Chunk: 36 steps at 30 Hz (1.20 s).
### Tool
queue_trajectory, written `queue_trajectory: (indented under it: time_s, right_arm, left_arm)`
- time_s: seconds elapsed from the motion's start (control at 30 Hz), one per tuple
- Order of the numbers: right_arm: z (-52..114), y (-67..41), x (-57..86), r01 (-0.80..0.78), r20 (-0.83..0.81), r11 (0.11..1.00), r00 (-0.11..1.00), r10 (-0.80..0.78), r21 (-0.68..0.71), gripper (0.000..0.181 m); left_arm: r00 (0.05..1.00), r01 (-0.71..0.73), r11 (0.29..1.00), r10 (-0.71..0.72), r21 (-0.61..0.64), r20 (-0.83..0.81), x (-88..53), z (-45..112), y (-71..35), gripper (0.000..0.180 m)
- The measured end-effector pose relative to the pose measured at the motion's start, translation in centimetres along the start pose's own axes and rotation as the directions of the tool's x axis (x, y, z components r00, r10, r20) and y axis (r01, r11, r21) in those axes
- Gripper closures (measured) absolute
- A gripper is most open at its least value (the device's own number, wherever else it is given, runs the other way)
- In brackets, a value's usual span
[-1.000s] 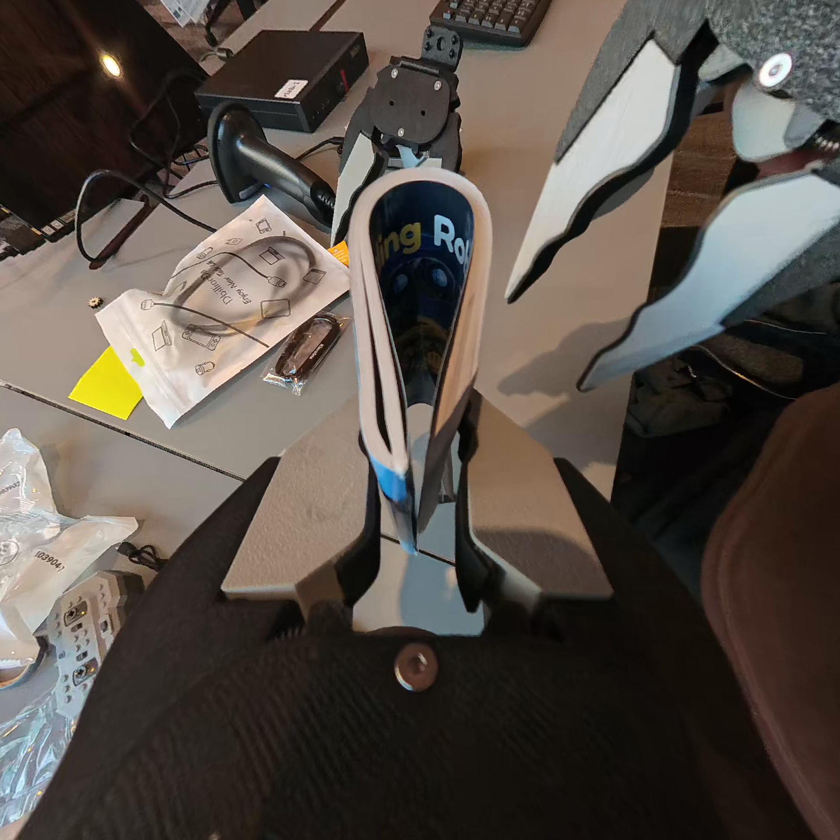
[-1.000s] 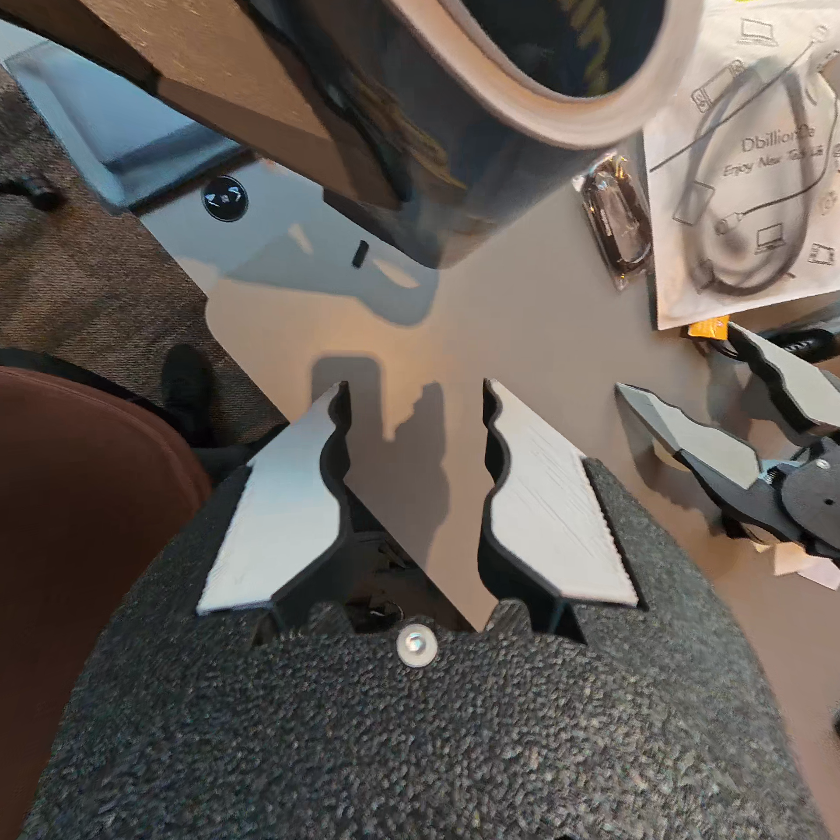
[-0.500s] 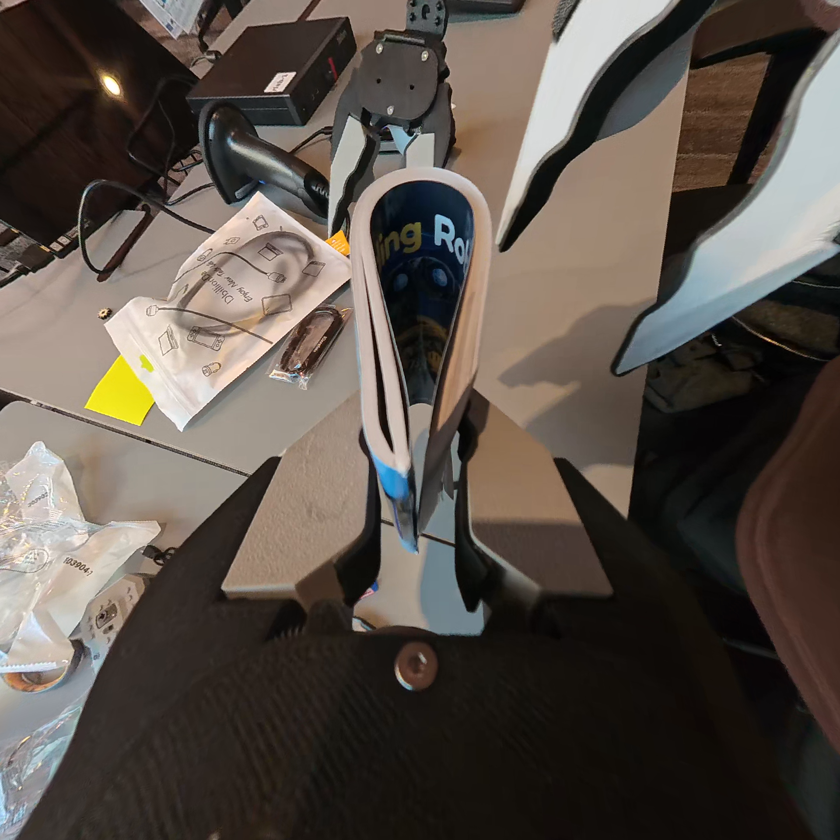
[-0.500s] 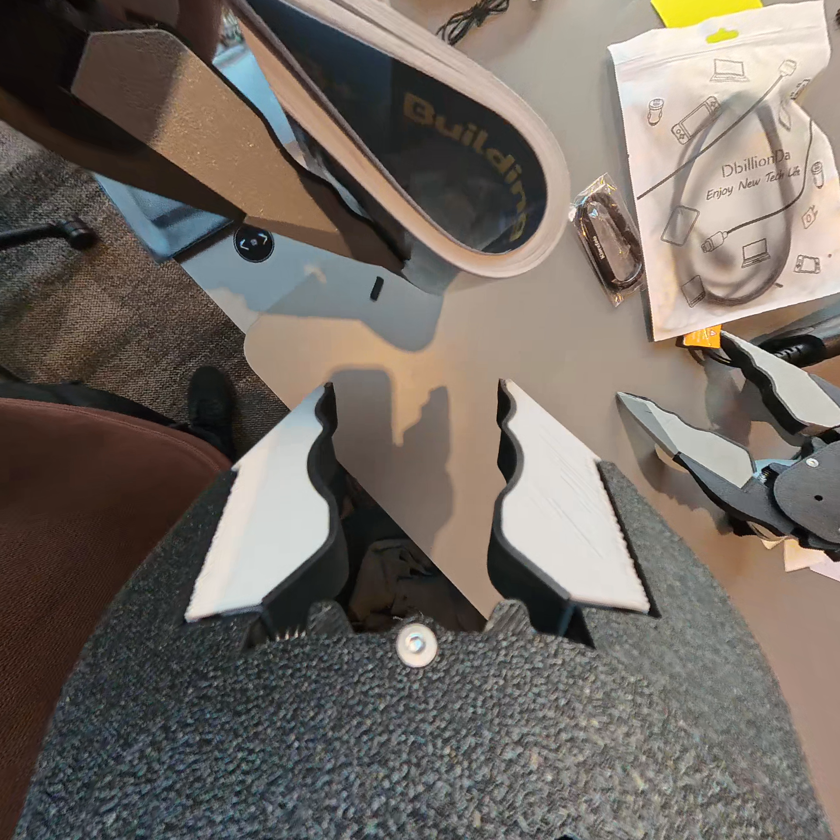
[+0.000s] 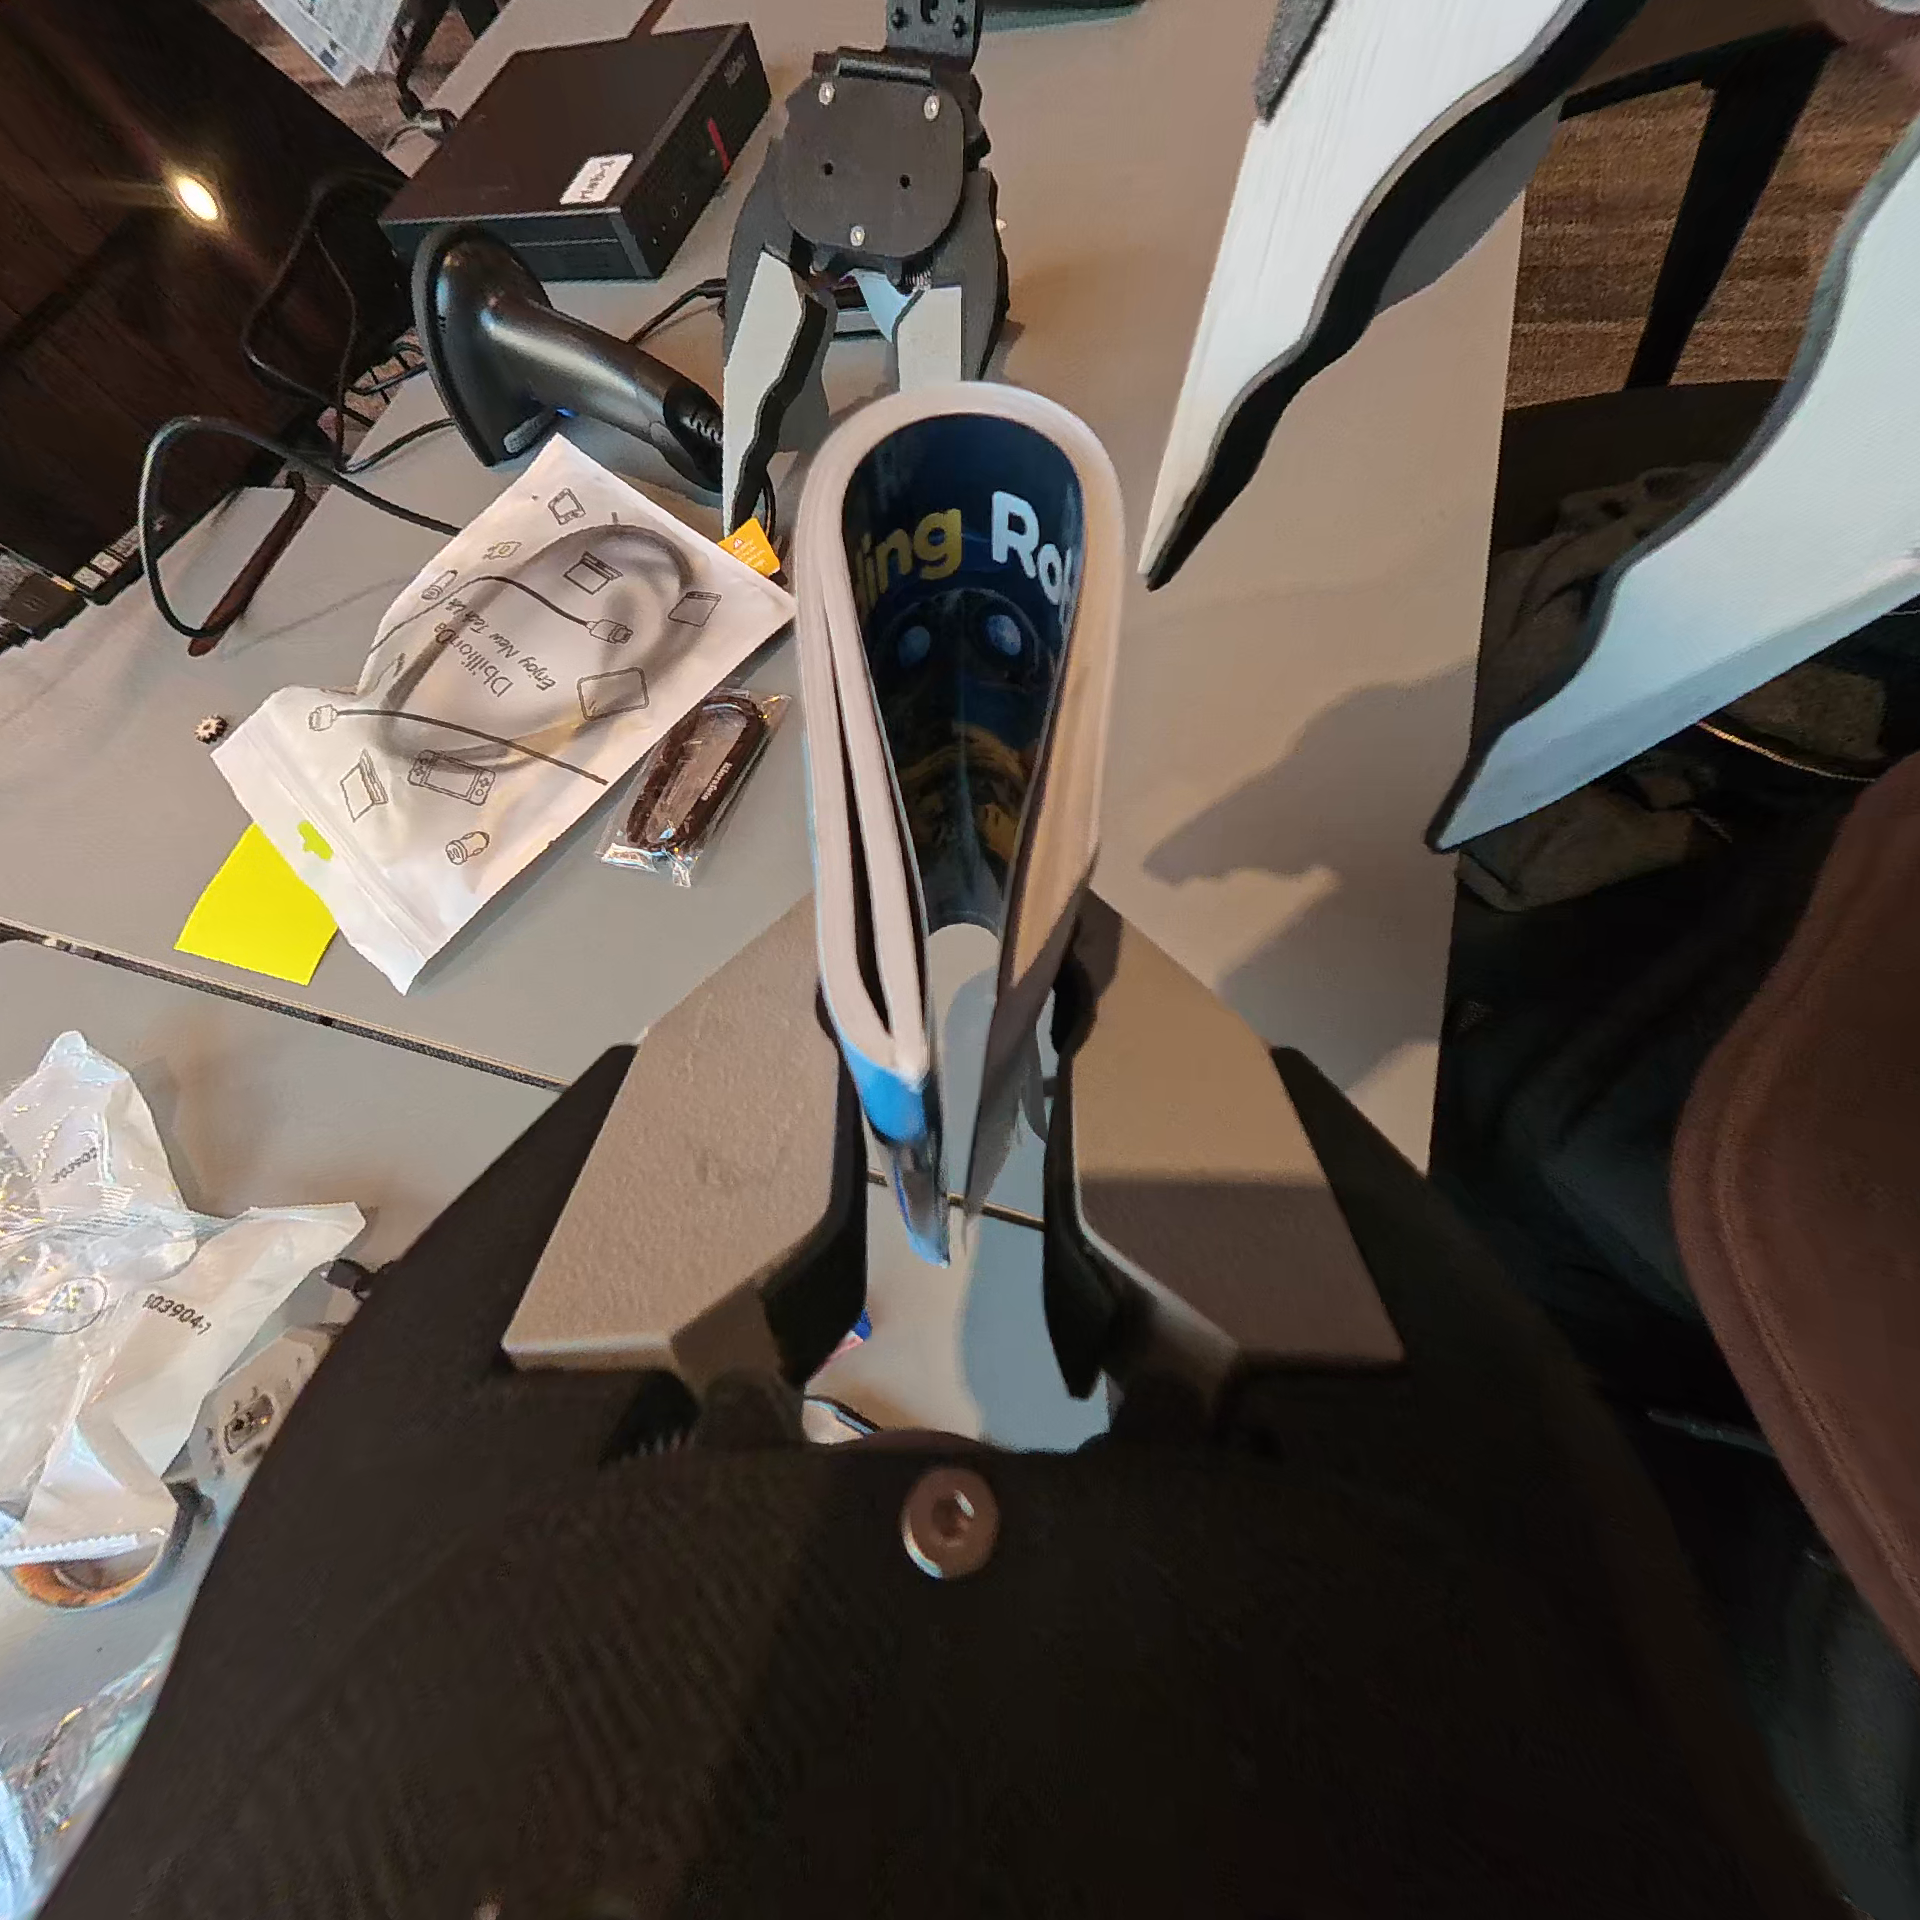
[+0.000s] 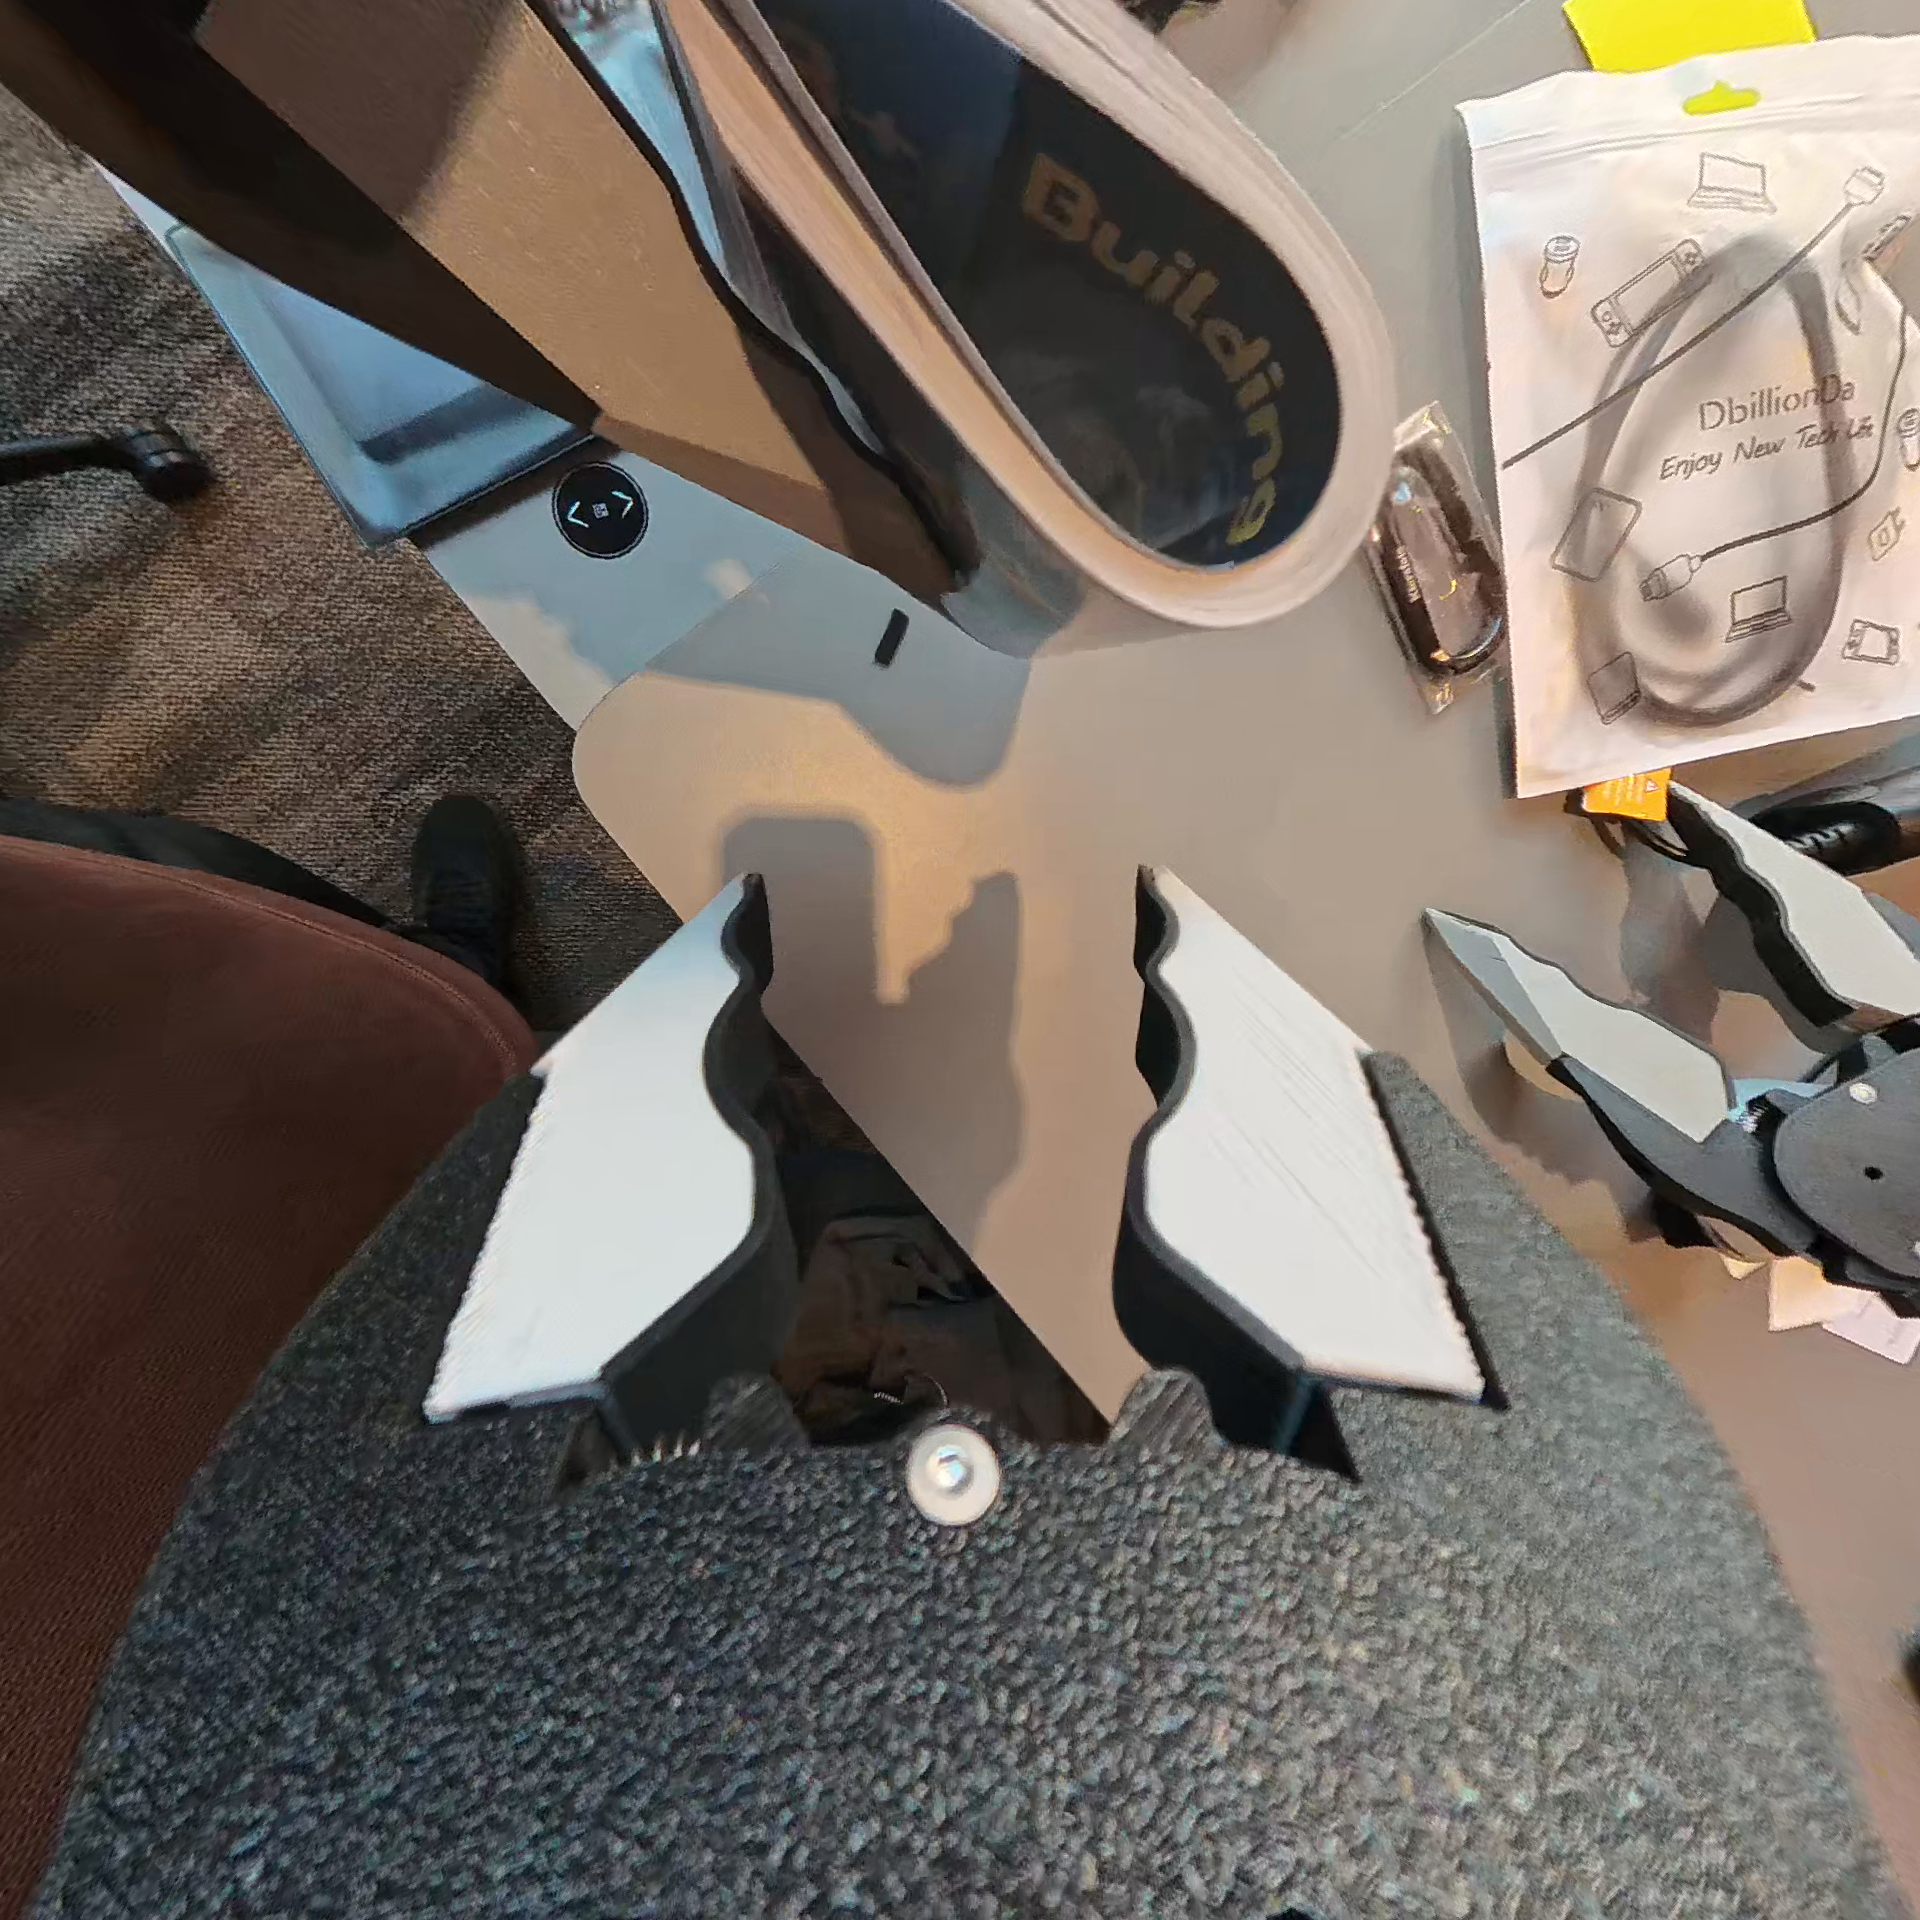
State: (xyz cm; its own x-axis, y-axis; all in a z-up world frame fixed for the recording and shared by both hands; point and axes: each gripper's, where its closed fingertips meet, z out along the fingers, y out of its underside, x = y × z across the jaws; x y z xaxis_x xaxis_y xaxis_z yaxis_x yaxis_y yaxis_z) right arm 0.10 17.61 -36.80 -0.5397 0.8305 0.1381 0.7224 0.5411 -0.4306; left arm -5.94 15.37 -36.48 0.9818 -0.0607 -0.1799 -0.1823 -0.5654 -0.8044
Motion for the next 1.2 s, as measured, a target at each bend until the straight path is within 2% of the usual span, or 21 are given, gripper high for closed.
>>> queue_trajectory:
  time_s: [0.03,0.17,0.23,0.27,0.37,0.43,0.53,0.7,0.73,0.77,0.8,0.87,0.9,0.93,0.97,1.03,1.07,1.13,1.2]
  right_arm:
    - [0.1,0.2,-0.1,-0.012,0.013,1.000,1.000,0.012,-0.001,0.112]
    - [0.3,1.5,0.1,-0.114,0.072,0.993,0.991,0.114,-0.010,0.112]
    - [0.2,2.0,0.5,-0.158,0.087,0.987,0.984,0.158,-0.010,0.112]
    - [0.2,2.2,0.7,-0.180,0.097,0.984,0.979,0.180,-0.007,0.112]
    - [-0.1,2.5,0.9,-0.243,0.141,0.970,0.960,0.240,0.001,0.112]
    - [-0.3,2.4,0.8,-0.275,0.174,0.961,0.947,0.270,0.010,0.112]
    - [-0.6,1.7,0.5,-0.336,0.240,0.941,0.917,0.319,0.035,0.112]
    - [-0.9,1.4,0.5,-0.401,0.301,0.915,0.879,0.370,0.049,0.112]
    - [-0.9,1.4,0.6,-0.409,0.307,0.911,0.874,0.376,0.048,0.112]
    - [-1.0,1.4,0.6,-0.413,0.310,0.910,0.872,0.379,0.049,0.112]
    - [-1.0,1.5,0.7,-0.415,0.311,0.909,0.871,0.381,0.048,0.112]
    - [-1.0,1.6,0.9,-0.416,0.311,0.908,0.870,0.384,0.043,0.112]
    - [-1.0,1.6,0.9,-0.417,0.313,0.908,0.869,0.384,0.041,0.112]
    - [-1.0,1.7,0.9,-0.414,0.311,0.910,0.870,0.383,0.038,0.112]
    - [-1.0,1.8,1.1,-0.404,0.299,0.914,0.877,0.376,0.034,0.112]
    - [-0.8,2.3,1.5,-0.363,0.258,0.932,0.903,0.345,0.025,0.113]
    - [-0.7,2.5,1.6,-0.339,0.241,0.941,0.915,0.325,0.020,0.113]
    - [-0.4,2.6,1.8,-0.299,0.227,0.954,0.930,0.289,0.011,0.115]
    - [0.1,2.6,2.0,-0.251,0.215,0.968,0.945,0.244,0.006,0.115]
  left_arm:
    - [1.000,0.013,1.000,-0.013,0.000,-0.005,0.1,-0.1,0.1,0.147]
    - [0.986,0.157,0.987,-0.155,0.036,-0.056,0.2,-0.5,-0.2,0.147]
    - [0.940,0.330,0.941,-0.319,0.082,-0.119,-0.1,-0.8,-0.6,0.147]
    - [0.898,0.431,0.895,-0.413,0.117,-0.152,-0.7,-1.1,-0.9,0.148]
    - [0.675,0.731,0.663,-0.669,0.160,-0.311,-2.5,-2.1,-1.4,0.149]
    - [0.539,0.837,0.524,-0.739,0.157,-0.405,-3.2,-2.6,-1.6,0.149]
    - [0.411,0.908,0.395,-0.773,0.141,-0.483,-3.7,-3.0,-1.8,0.149]
    - [0.059,0.995,-0.015,-0.687,0.095,-0.724,-6.1,-5.0,-3.7,0.149]
    - [0.006,0.994,-0.080,-0.662,0.079,-0.749,-6.7,-5.3,-3.8,0.150]
    - [-0.015,0.992,-0.104,-0.655,0.070,-0.755,-6.9,-5.3,-3.9,0.150]
    - [-0.007,0.994,-0.088,-0.665,0.070,-0.746,-6.7,-5.2,-3.9,0.150]
    - [0.048,0.998,0.013,-0.727,0.057,-0.685,-5.8,-4.4,-3.6,0.149]
    - [0.122,0.992,0.103,-0.779,0.068,-0.615,-5.1,-3.8,-3.2,0.149]
    - [0.234,0.971,0.227,-0.822,0.079,-0.519,-4.6,-3.1,-2.5,0.149]
    - [0.386,0.919,0.386,-0.833,0.083,-0.395,-4.1,-2.5,-1.5,0.149]
    - [0.707,0.705,0.708,-0.698,0.040,-0.117,-3.9,-1.8,0.5,0.148]
    - [0.816,0.578,0.816,-0.578,0.000,-0.027,-3.9,-1.8,0.9,0.149]
    - [0.933,0.360,0.931,-0.357,-0.058,0.051,-3.7,-1.9,0.8,0.149]
    - [0.974,0.211,0.972,-0.200,-0.104,0.109,-3.7,-2.1,0.6,0.149]
